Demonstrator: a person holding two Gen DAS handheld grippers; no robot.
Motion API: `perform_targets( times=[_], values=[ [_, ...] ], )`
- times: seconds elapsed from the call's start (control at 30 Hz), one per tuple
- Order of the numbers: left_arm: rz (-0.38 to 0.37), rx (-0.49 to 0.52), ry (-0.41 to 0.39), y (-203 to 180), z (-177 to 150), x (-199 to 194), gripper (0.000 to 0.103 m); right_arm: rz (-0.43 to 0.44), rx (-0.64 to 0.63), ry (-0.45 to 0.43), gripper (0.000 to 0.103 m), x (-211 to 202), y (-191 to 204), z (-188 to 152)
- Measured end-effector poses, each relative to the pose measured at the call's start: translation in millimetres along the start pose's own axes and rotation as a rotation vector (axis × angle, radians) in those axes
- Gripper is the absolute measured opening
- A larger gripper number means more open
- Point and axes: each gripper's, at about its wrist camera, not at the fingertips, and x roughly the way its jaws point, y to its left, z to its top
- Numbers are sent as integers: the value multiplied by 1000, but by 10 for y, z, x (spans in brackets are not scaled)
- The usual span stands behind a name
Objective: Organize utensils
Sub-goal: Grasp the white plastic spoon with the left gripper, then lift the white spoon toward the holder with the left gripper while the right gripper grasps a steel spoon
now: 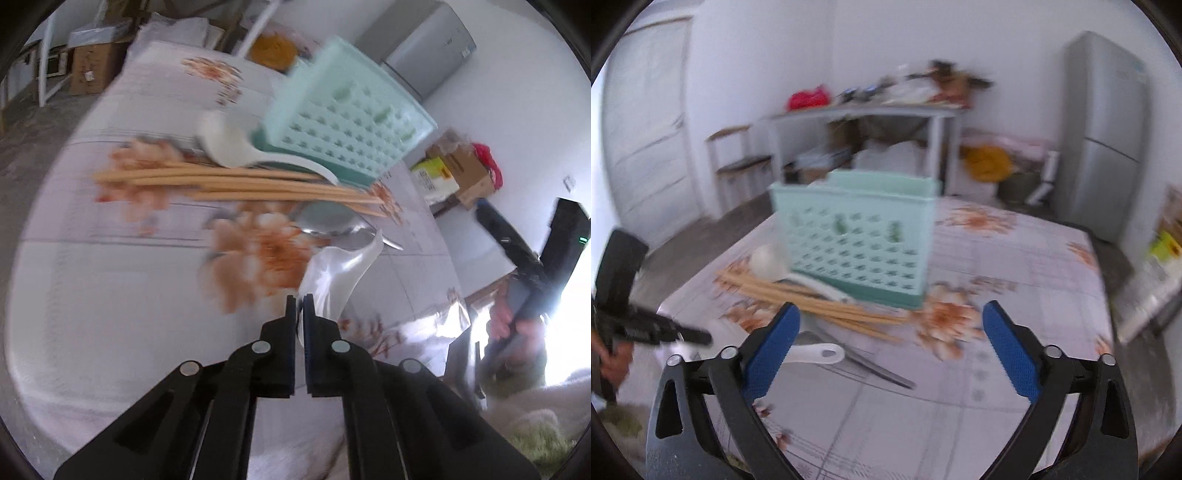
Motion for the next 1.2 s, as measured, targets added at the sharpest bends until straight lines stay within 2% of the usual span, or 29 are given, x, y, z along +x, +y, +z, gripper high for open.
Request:
perform_targets(
  times=[0.1,0.13,0.17,0.3,0.53,0.73,0.8,1.03,1.13,1.2],
  values=[
    [-6,-29,-48,152,-80,-261,1,82,-94,90,69,294,186,-18],
    [-8,-39,-56,178,-85,-296,1,107,-121,132,59,415,251,-52],
    [-12,-55,-67,229,-109,-355,1,126,-147,167,54,507,310,-92],
    [-31,-84,-105,361,-134,-495,1,161,-267,257,45,803,509,-251],
    [-78,-31,-179,345,-122,-745,1,210,-383,314,34,1045,657,-273],
    [-80,-6,-243,290,-132,-1007,1,201,-457,312,4,993,809,-282],
    [-89,-14,-268,275,-126,-1085,1,190,-483,305,2,1043,827,-294],
    [-82,14,-364,134,55,-1318,1,168,-517,239,2,734,906,-502],
    [-36,47,-410,31,241,-1393,1,162,-466,200,2,527,803,-530],
    [26,78,-438,-61,424,-1436,1,159,-424,177,2,452,762,-501]
  ],
)
